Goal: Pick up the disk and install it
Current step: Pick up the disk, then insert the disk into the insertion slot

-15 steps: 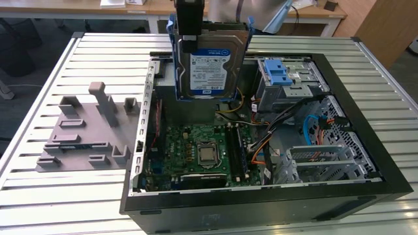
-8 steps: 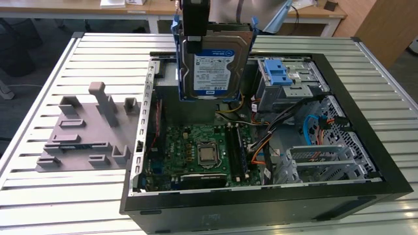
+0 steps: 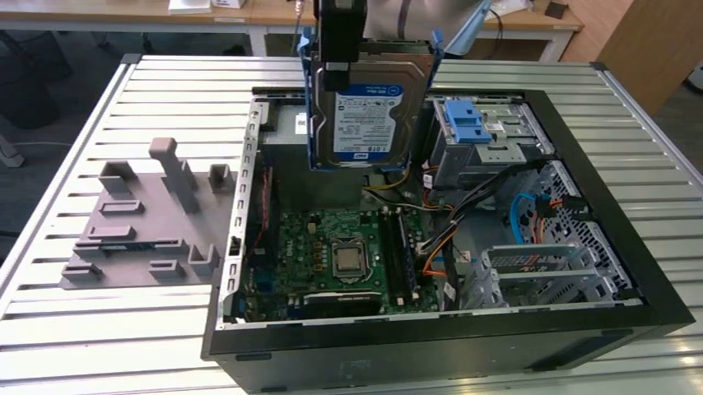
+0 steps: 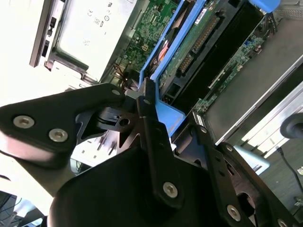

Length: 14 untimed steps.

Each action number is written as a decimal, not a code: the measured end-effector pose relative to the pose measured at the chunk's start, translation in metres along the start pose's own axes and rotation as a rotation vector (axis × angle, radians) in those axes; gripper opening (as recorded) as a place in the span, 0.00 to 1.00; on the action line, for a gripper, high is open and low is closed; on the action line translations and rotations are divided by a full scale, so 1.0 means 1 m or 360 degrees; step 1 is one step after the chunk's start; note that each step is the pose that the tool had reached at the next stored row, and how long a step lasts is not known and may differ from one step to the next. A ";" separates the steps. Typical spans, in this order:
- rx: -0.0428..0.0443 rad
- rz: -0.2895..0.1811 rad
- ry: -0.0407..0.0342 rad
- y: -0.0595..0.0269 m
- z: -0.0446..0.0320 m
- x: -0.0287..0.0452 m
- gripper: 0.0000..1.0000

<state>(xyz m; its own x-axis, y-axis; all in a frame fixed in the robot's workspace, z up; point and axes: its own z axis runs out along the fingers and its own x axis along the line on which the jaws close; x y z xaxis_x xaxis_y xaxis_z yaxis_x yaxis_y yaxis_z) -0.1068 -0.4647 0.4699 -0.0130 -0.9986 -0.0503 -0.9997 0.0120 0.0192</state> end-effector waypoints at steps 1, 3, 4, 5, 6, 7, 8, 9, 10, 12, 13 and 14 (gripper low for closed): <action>0.0000 0.0000 0.0000 -0.0007 0.0001 0.0000 0.36; 0.0000 0.0000 0.0000 -0.0026 0.0003 0.0000 0.36; 0.0000 0.0000 0.0000 -0.0036 0.0003 0.0001 0.36; 0.0000 0.0000 0.0000 -0.0047 0.0004 0.0001 0.36; 0.0000 0.0000 0.0000 -0.0058 0.0005 0.0001 0.36; 0.0000 0.0000 0.0000 -0.0070 0.0005 0.0001 0.36; 0.0000 0.0000 0.0000 -0.0084 0.0006 0.0002 0.36; 0.0000 0.0000 0.0000 -0.0098 0.0007 0.0002 0.36; 0.0000 0.0000 0.0000 -0.0110 0.0008 0.0003 0.36; 0.0000 0.0000 0.0000 -0.0145 0.0009 0.0008 0.36; 0.0000 0.0000 0.0000 -0.0166 0.0009 0.0011 0.36; 0.0000 0.0000 0.0000 -0.0190 0.0010 0.0015 0.36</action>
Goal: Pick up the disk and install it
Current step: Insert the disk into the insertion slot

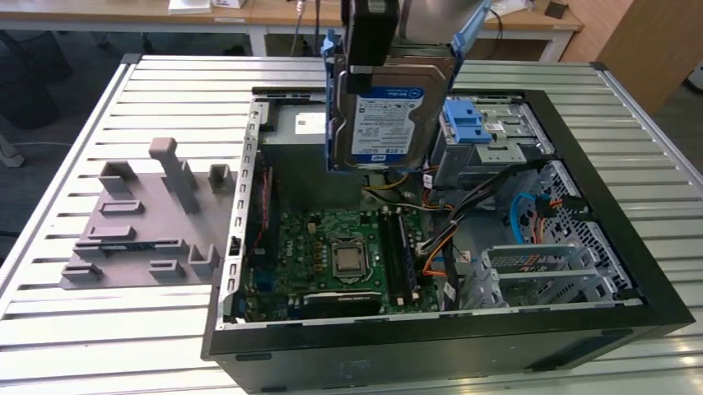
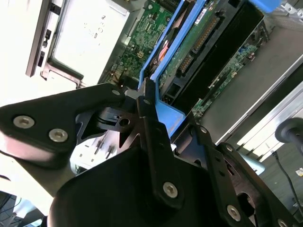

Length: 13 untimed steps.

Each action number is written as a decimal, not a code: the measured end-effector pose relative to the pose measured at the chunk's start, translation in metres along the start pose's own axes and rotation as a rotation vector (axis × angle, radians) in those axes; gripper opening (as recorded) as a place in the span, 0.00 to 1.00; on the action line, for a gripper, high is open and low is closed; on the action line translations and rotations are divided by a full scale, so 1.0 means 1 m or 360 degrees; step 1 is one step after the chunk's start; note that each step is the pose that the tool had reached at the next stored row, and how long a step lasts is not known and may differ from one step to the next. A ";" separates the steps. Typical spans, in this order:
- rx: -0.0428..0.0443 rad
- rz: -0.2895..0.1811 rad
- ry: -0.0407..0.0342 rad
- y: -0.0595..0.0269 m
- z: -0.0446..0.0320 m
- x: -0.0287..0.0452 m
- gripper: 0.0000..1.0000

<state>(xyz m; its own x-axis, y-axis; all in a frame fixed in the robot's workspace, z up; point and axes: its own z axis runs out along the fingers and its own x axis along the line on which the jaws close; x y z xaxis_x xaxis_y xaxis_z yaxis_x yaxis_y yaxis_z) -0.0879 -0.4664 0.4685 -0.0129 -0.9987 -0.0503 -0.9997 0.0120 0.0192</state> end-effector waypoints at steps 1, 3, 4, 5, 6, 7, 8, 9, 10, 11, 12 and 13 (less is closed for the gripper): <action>0.0000 0.0000 0.0000 -0.0022 0.0001 0.0004 0.36; 0.0000 0.0000 0.0000 -0.0064 0.0001 0.0011 0.36; 0.0000 0.0000 0.0000 -0.0084 0.0002 0.0014 0.36; 0.0000 0.0000 0.0000 -0.0106 0.0003 0.0017 0.36; 0.0000 0.0000 0.0000 -0.0127 0.0004 0.0020 0.36; 0.0000 0.0000 0.0000 -0.0146 0.0005 0.0022 0.36; 0.0000 0.0000 0.0000 -0.0164 0.0005 0.0025 0.36; 0.0000 0.0000 0.0000 -0.0179 0.0005 0.0027 0.36; 0.0000 0.0000 0.0000 -0.0195 0.0006 0.0029 0.36; 0.0000 0.0000 0.0000 -0.0209 0.0007 0.0032 0.36; 0.0000 0.0000 0.0000 -0.0222 0.0007 0.0034 0.36; 0.0000 0.0000 0.0000 -0.0234 0.0009 0.0037 0.36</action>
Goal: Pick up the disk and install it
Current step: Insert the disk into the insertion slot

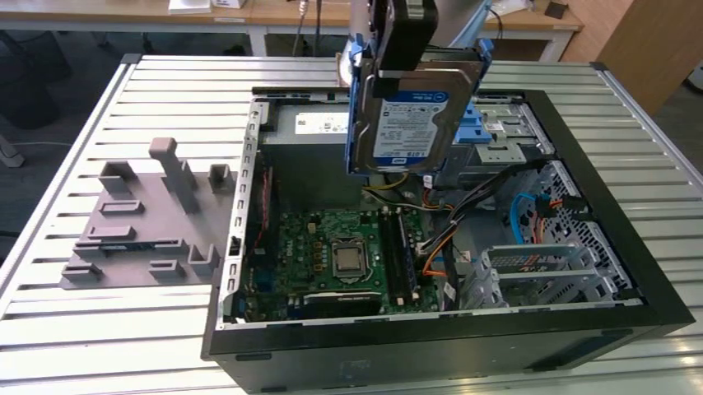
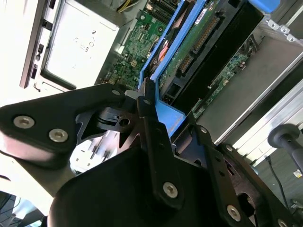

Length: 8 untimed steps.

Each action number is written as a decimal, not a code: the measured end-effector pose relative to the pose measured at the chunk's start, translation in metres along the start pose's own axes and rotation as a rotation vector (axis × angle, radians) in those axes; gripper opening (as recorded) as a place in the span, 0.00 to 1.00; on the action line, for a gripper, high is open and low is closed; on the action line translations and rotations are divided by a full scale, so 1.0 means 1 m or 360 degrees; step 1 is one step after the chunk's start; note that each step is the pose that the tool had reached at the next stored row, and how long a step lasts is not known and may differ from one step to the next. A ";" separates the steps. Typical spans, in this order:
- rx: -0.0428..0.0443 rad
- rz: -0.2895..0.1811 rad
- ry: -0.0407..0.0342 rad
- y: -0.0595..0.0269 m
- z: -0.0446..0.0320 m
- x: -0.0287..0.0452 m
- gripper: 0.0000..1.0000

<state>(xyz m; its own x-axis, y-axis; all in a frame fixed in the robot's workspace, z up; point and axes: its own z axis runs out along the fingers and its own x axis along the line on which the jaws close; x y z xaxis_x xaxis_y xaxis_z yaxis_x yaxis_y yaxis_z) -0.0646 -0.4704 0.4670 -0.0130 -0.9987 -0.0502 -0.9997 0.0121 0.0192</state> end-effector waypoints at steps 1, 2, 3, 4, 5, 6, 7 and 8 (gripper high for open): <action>0.0000 0.0000 0.0000 -0.0011 0.0001 0.0003 0.36; 0.0000 0.0000 0.0000 -0.0022 0.0002 0.0006 0.36; 0.0000 0.0000 0.0000 -0.0031 0.0003 0.0009 0.36; 0.0000 0.0000 0.0000 -0.0043 0.0004 0.0011 0.36; 0.0000 0.0000 0.0000 -0.0061 0.0004 0.0014 0.36; 0.0000 0.0000 0.0000 -0.0081 0.0006 0.0017 0.36; 0.0000 0.0000 0.0000 -0.0100 0.0009 0.0022 0.36; 0.0000 0.0000 0.0000 -0.0113 0.0010 0.0028 0.36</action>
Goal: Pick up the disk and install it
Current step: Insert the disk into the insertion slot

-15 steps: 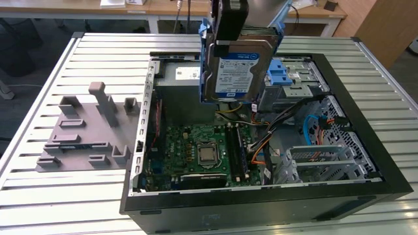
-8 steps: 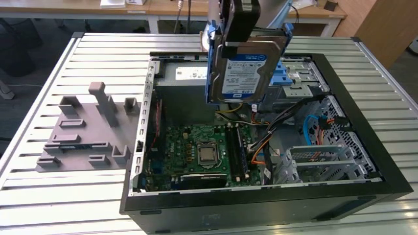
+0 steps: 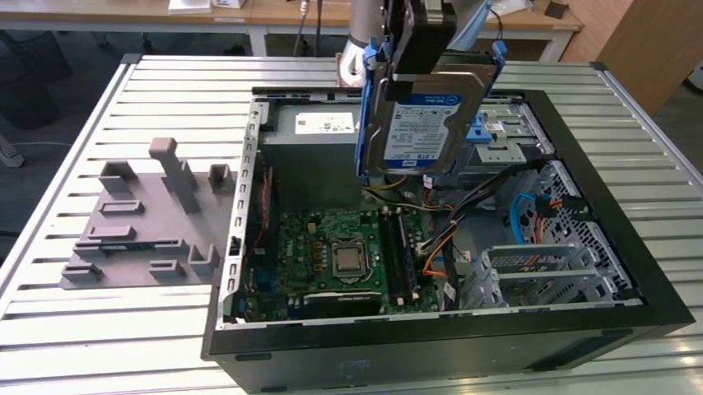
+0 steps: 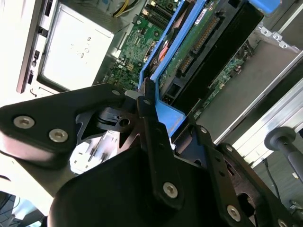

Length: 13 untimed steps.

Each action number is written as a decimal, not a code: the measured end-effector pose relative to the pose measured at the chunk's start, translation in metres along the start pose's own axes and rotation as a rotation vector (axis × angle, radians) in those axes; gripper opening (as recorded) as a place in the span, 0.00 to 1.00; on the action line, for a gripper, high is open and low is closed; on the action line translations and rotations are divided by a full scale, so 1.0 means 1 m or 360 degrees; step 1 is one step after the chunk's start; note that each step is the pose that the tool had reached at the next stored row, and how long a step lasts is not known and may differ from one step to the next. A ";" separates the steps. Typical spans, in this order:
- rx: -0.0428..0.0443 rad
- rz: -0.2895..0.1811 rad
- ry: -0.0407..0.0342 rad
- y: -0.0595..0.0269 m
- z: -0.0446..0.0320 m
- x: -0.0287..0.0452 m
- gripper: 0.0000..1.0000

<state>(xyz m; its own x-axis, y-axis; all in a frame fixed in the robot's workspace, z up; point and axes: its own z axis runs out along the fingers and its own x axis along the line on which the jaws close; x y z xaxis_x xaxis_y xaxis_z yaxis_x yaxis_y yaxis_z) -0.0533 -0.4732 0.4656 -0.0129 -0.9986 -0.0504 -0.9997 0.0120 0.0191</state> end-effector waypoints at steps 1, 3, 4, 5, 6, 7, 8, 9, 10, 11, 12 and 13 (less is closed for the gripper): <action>0.0000 0.0000 0.0000 -0.0014 0.0001 0.0016 0.36; 0.0000 0.0000 0.0000 -0.0018 0.0002 0.0044 0.36; 0.0001 0.0000 0.0000 -0.0019 0.0003 0.0061 0.36; 0.0001 0.0000 0.0000 -0.0021 0.0003 0.0106 0.36; 0.0001 0.0000 0.0000 -0.0023 0.0003 0.0154 0.36; 0.0001 0.0000 0.0000 -0.0024 0.0004 0.0177 0.36; 0.0001 0.0000 0.0000 -0.0025 0.0004 0.0199 0.36; 0.0001 0.0000 0.0001 -0.0026 0.0004 0.0222 0.36; 0.0001 0.0000 0.0001 -0.0027 0.0004 0.0243 0.36; 0.0001 0.0000 0.0001 -0.0028 0.0005 0.0263 0.36; 0.0001 0.0000 0.0001 -0.0030 0.0005 0.0282 0.36; 0.0001 0.0000 0.0001 -0.0032 0.0005 0.0299 0.36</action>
<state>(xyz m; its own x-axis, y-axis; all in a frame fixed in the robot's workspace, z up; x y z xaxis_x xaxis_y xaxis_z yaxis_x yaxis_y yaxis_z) -0.0505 -0.5031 0.4635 -0.0129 -0.9987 -0.0495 -0.9998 0.0120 0.0186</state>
